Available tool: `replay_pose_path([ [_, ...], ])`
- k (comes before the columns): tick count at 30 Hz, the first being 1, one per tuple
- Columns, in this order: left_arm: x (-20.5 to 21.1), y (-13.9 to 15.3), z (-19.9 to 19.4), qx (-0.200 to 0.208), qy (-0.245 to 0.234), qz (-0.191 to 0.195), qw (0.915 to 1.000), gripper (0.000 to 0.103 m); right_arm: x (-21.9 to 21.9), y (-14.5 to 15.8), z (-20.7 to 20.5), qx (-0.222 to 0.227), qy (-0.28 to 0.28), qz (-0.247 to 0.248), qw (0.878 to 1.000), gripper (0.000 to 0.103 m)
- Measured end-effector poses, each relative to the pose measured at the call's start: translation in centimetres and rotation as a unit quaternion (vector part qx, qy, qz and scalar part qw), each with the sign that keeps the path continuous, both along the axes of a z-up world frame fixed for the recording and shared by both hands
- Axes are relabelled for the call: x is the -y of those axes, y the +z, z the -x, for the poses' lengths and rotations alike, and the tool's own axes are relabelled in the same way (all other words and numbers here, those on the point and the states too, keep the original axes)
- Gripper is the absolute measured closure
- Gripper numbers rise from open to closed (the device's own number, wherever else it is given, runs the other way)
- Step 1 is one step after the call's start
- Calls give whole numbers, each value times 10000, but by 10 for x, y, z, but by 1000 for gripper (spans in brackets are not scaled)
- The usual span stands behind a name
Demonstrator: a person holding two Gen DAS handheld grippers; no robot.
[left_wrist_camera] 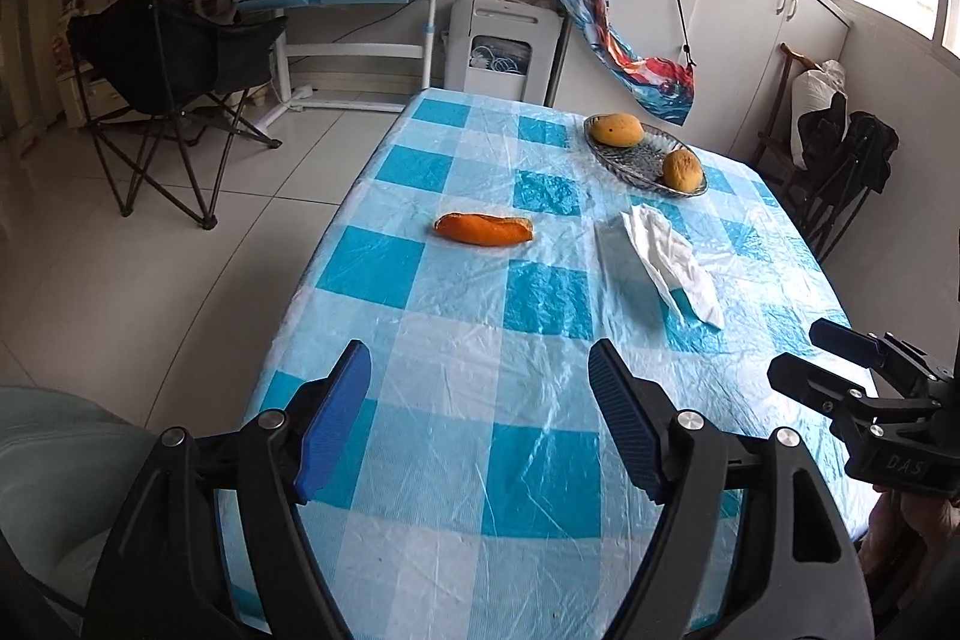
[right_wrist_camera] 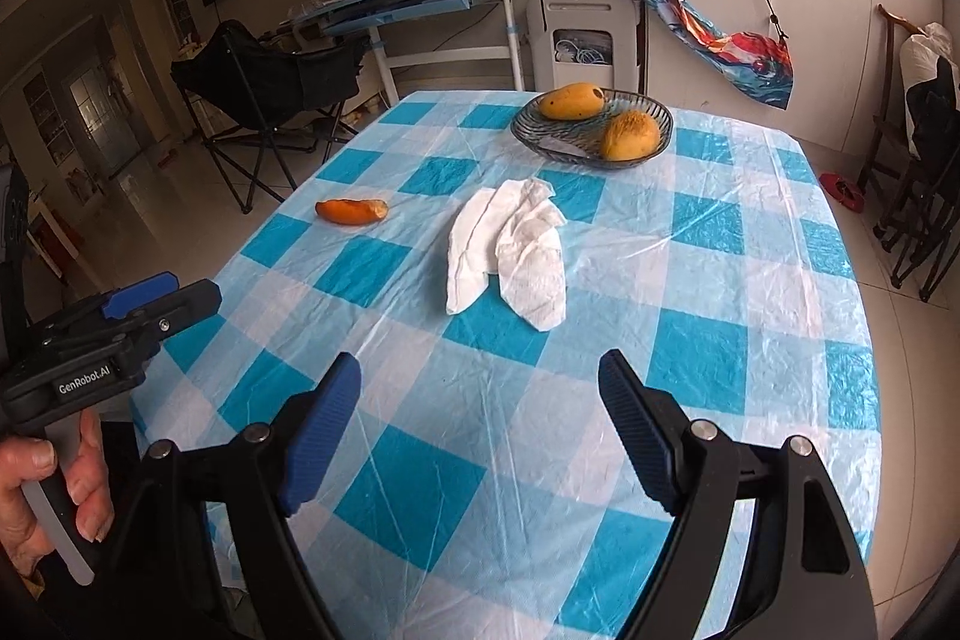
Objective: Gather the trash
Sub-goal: 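Move both open tools back over the table, then grasp the orange peel with the left tool while the right tool grasps the white tissue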
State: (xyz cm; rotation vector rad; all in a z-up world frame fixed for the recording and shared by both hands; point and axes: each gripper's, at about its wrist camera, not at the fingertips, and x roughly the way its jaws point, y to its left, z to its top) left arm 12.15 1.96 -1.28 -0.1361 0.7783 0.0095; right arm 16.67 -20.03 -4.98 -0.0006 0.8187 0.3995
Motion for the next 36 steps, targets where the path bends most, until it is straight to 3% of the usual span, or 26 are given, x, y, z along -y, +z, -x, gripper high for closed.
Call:
replay_pose_path([
  [13, 7, -20, -87, -130, 138, -239, 9995, 28, -17, -25, -58, -193, 63, 2, 9998, 25],
  [28, 13, -47, -137, -551, 55, -345, 9979, 26, -29, -34, -75, -432, 252, 190, 9986, 25],
  [32, 19, -50, -137, -670, -248, -270, 9971, 26, -30, -33, -74, -388, 297, 350, 9982, 39],
  [36, 40, -50, -123, -762, -826, -546, 9922, 46, -24, -32, -73, -431, 311, 281, 9982, 61],
])
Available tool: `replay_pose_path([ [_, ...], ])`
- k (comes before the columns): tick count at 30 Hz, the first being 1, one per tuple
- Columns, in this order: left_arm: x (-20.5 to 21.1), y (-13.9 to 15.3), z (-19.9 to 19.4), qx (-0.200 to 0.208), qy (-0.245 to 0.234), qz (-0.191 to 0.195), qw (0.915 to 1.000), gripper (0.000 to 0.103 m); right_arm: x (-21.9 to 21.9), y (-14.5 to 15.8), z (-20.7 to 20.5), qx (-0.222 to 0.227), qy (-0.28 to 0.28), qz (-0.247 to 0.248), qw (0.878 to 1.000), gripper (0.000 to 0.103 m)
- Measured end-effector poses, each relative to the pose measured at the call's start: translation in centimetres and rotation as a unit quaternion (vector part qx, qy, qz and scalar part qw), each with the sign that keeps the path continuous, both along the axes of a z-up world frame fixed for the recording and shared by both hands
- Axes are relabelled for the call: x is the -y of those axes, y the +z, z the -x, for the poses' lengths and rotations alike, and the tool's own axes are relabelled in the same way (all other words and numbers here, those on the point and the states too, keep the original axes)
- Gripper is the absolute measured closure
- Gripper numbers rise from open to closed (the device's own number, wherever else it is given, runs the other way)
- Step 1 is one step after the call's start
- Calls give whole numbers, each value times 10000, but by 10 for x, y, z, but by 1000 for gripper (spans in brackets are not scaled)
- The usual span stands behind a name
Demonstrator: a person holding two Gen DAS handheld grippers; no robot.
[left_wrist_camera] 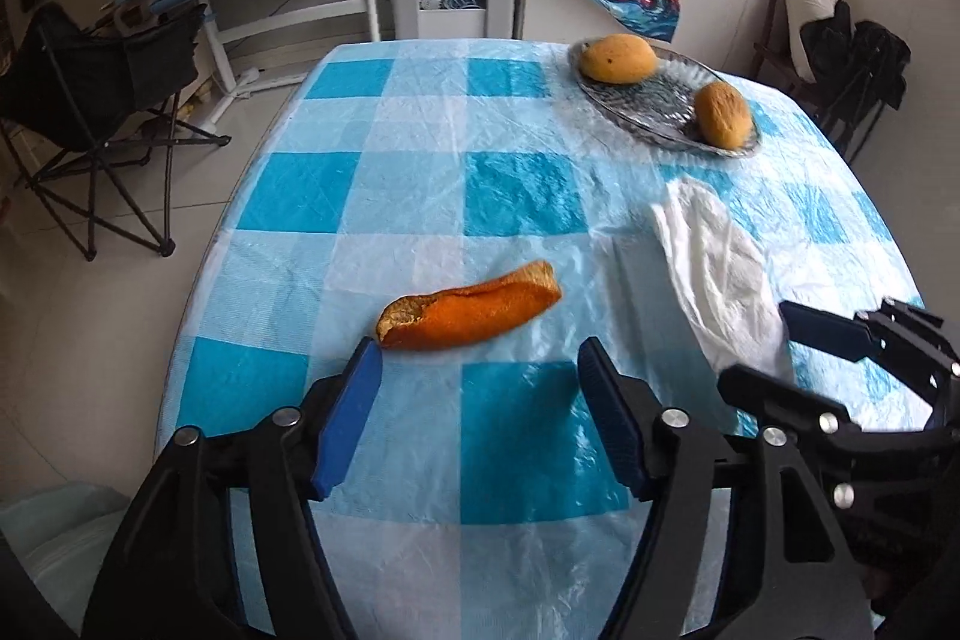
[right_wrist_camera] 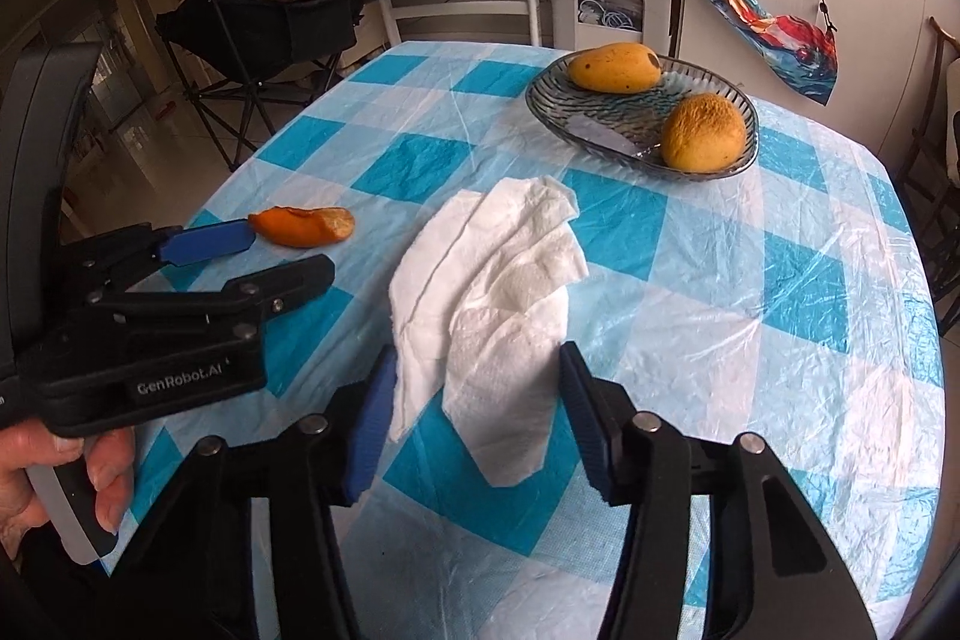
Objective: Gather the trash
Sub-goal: 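Grasp the orange peel with the left tool while the right tool grasps the white tissue, then lift the peel with the left tool while the right tool lifts the tissue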
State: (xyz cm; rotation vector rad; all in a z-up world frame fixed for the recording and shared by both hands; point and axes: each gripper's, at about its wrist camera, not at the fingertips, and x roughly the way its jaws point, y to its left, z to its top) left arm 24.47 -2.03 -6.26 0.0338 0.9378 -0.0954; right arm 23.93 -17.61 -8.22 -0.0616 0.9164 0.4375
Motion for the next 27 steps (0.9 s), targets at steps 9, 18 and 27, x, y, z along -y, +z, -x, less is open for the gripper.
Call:
replay_pose_path([
  [9, -10, 14, 28, -87, -173, 615, 9979, 78, 19, 1, 6, -129, -85, -249, 9996, 80],
  [18, 1, 11, -4, 359, 271, 233, 9987, 42, 6, 2, -1, 42, -113, -571, 9983, 35],
  [27, 11, 5, -10, 158, 146, 125, 9997, 87, -10, -1, -4, 96, 61, 92, 9999, 79],
])
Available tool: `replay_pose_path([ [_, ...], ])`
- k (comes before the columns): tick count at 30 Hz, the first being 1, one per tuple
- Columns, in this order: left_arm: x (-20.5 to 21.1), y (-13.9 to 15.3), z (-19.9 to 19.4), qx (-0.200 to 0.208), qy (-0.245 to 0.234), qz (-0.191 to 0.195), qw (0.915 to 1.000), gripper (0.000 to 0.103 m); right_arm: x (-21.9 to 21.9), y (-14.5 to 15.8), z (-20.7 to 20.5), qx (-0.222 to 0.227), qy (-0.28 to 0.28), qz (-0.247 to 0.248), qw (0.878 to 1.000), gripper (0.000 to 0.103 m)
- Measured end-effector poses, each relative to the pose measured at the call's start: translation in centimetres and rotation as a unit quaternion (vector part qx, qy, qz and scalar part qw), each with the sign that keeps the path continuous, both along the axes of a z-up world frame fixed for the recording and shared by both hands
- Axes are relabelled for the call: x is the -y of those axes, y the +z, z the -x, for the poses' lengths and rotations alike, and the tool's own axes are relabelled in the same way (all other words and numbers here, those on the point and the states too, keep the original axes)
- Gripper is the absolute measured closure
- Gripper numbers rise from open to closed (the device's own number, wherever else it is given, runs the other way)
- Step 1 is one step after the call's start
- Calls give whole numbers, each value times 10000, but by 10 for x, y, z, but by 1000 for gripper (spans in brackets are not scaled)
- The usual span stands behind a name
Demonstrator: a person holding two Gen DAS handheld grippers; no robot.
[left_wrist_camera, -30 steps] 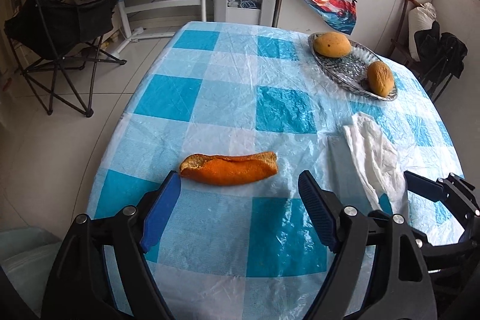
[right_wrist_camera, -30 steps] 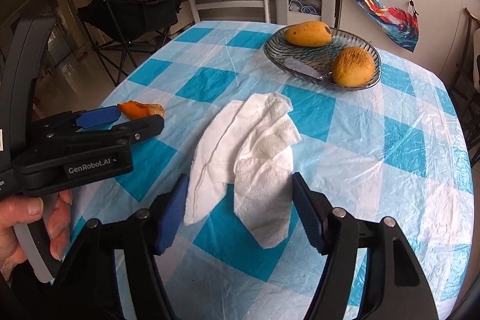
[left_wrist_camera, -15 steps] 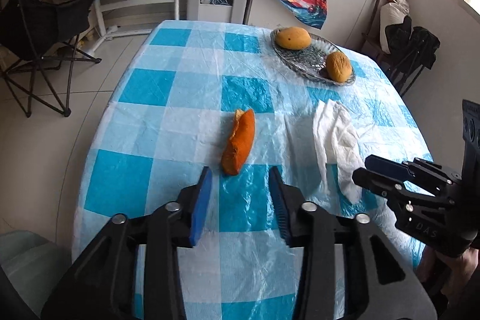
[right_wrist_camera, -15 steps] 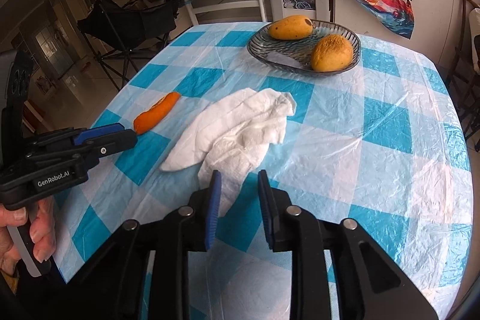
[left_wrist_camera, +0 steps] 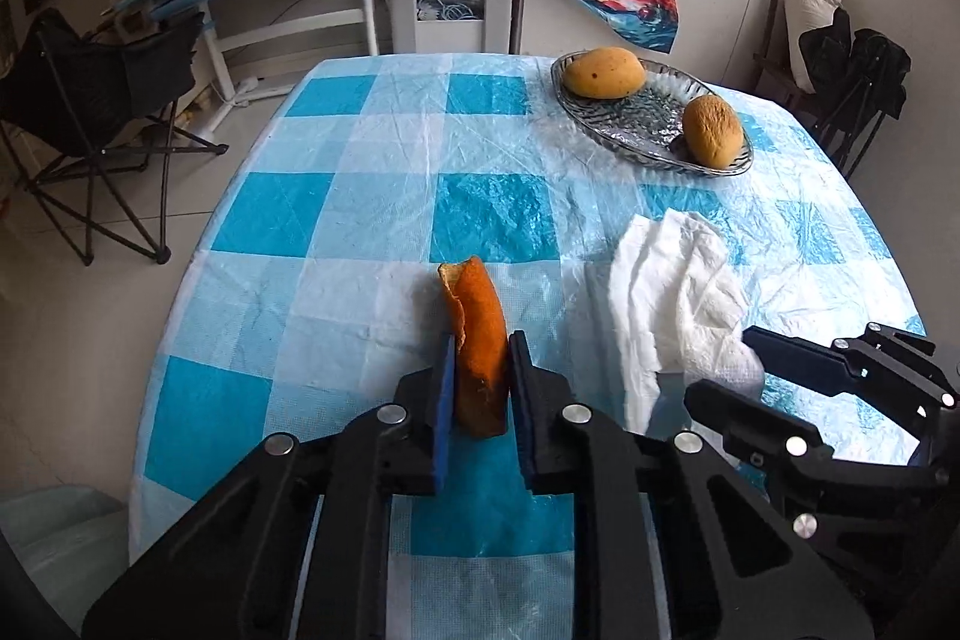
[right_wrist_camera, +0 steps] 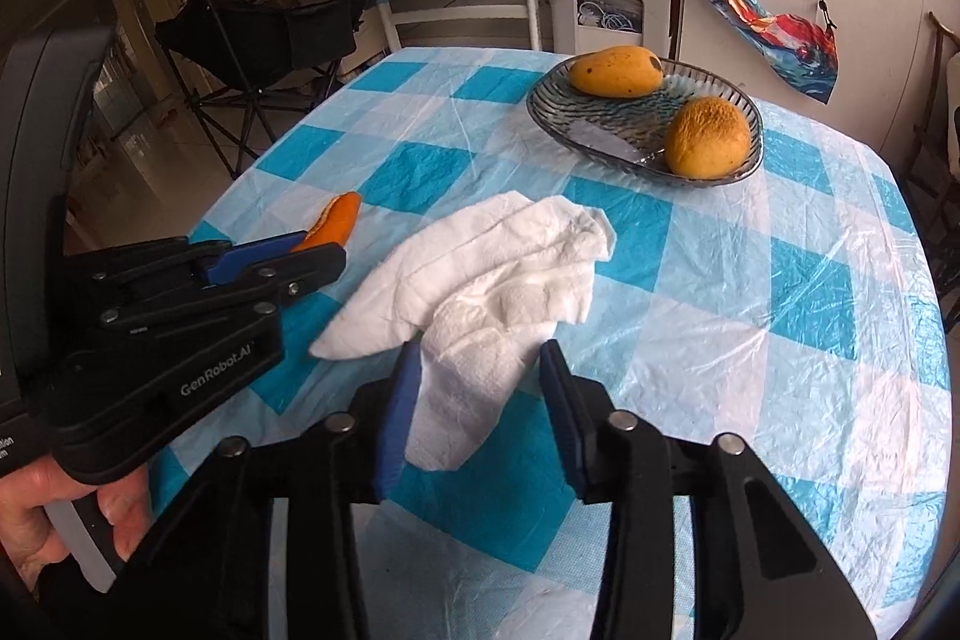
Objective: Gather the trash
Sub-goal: 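Lift the peel with the left tool while the right tool lifts the tissue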
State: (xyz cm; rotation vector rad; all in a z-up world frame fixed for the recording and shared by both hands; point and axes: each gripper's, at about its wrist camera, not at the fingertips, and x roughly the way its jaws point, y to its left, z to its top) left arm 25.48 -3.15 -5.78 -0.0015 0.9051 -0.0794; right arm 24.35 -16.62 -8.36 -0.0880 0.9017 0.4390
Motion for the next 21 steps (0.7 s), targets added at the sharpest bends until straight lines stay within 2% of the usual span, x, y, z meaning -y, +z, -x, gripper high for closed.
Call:
replay_pose_path([
  [3, -1, 1, 15, -38, -69, 216, 9997, 88, 0, 0, 7, -42, 117, -7, 9999, 95],
  [8, -4, 18, 54, 177, -169, 212, 9995, 88, 10, 14, 30, 34, 137, -284, 9995, 97],
  [11, -11, 26, 80, 306, -83, 349, 9989, 88, 19, 25, 47, 113, 109, -448, 9989, 97],
  [15, -19, 28, 110, 362, 64, 508, 9980, 88, 24, 27, 60, 201, 36, -301, 9993, 96],
  [16, -21, 27, 116, 363, 71, 533, 9979, 88, 26, 25, 59, 164, -56, -296, 9994, 92],
  [17, -22, 26, 122, 369, 68, 534, 9979, 88, 28, 22, 58, 81, -155, -310, 9994, 70],
  [18, -22, 25, 126, 370, 55, 516, 9980, 88, 29, 20, 56, 61, -271, -287, 9992, 39],
  [19, -23, 24, 128, 367, 41, 502, 9981, 88, 28, 19, 55, 135, -369, -248, 9989, 33],
  [21, -24, 22, 132, 361, 37, 524, 9980, 88, 22, 19, 53, 244, -366, -233, 9988, 31],
])
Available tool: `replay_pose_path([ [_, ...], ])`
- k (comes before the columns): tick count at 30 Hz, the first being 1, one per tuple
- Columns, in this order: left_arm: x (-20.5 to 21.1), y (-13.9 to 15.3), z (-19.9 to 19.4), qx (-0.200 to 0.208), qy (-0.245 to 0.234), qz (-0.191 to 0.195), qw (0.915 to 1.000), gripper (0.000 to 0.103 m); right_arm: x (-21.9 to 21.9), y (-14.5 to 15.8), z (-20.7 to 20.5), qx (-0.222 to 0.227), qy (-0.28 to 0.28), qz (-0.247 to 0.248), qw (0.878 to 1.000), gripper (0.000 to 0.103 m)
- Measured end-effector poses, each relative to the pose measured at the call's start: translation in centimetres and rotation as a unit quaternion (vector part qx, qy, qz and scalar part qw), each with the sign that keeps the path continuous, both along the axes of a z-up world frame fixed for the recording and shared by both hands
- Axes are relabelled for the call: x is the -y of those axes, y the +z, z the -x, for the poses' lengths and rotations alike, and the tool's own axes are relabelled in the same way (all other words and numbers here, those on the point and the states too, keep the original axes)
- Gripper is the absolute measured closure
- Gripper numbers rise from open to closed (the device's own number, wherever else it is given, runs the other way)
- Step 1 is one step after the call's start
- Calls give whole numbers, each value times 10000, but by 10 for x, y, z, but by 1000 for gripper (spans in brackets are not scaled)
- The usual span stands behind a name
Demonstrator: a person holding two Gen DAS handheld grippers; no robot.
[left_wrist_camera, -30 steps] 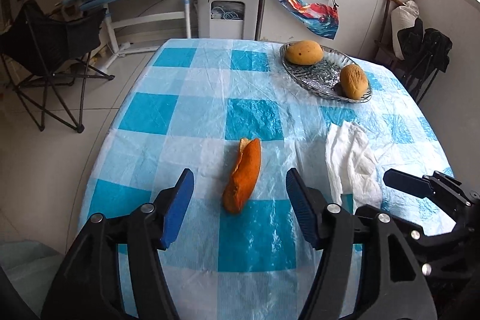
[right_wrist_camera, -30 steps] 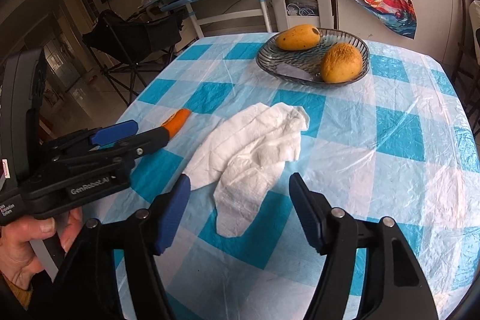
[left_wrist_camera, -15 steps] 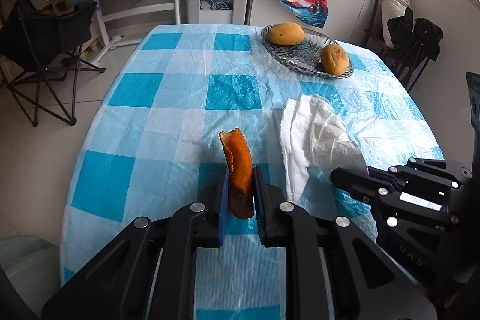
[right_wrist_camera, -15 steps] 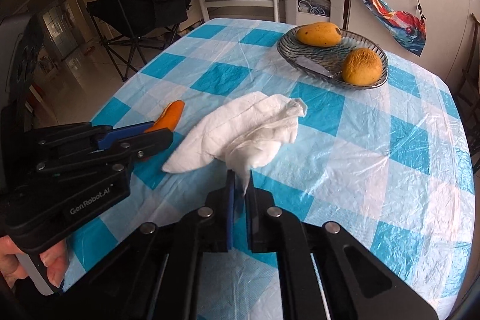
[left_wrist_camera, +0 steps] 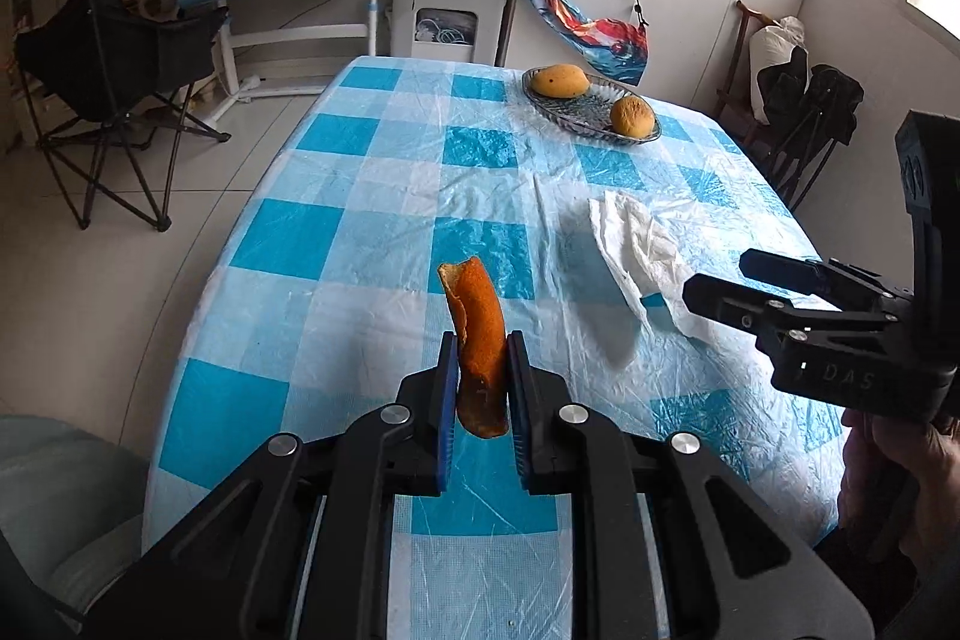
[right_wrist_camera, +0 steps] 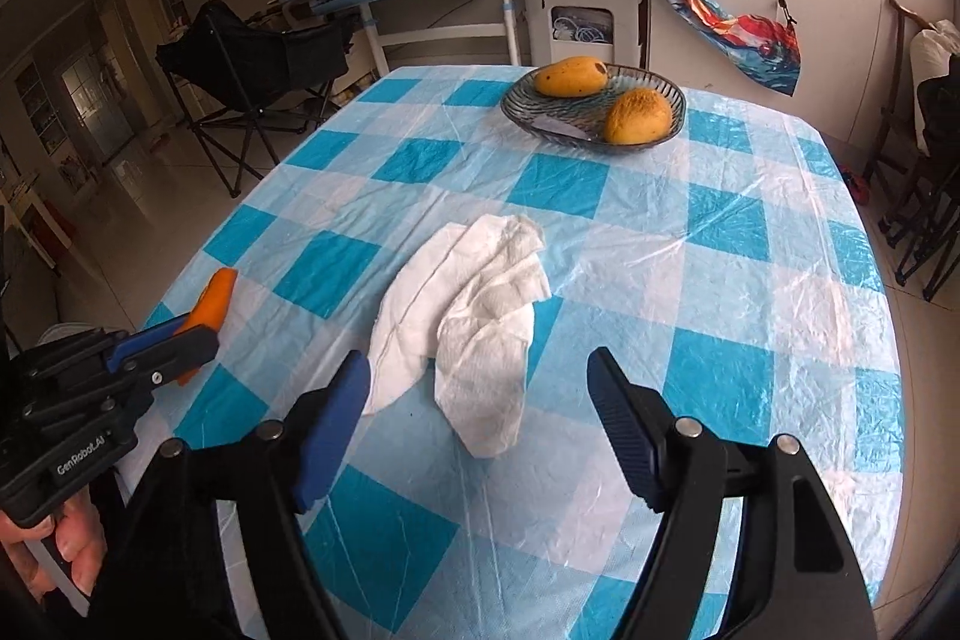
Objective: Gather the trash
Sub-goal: 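Lift the peel with the left tool while the right tool lifts the tissue, then carry the peel and tissue toward the yellow basin with both tools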
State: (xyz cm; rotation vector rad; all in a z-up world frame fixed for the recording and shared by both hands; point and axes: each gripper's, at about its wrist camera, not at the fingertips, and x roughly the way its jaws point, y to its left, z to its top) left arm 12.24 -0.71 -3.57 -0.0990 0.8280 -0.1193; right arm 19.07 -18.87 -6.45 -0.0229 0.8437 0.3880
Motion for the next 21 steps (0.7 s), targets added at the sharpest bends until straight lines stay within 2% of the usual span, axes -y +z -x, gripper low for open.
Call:
replay_pose_path([
  [3, -2, -2, 2, -9, 6, 41, 10000, 88, -15, -5, -9, 89, 56, 193, 9998, 30],
  [7, 1, -1, 3, 48, -57, -62, 10000, 88, -31, -19, -23, -113, 217, 415, 9988, 33],
  [9, 4, 1, 3, 102, -103, -119, 9998, 88, -37, -23, -26, -198, 262, 549, 9979, 54],
  [10, 5, 2, 4, 125, -117, -138, 9998, 88, -38, -23, -25, -169, 297, 571, 9978, 56],
  [12, 7, 4, 5, 173, -139, -162, 9996, 88, -36, -23, -24, -157, 292, 570, 9978, 75],
  [14, 9, 7, 7, 235, -150, -219, 9994, 88, -28, -22, -22, -180, 246, 429, 9986, 86],
  [17, 11, 10, 12, 333, -144, -311, 9989, 88, -14, -18, -15, -250, 142, 24, 9996, 90],
  [21, 12, 16, 19, 448, -119, -360, 9983, 88, 2, -6, 1, -200, 72, -425, 9989, 90],
])
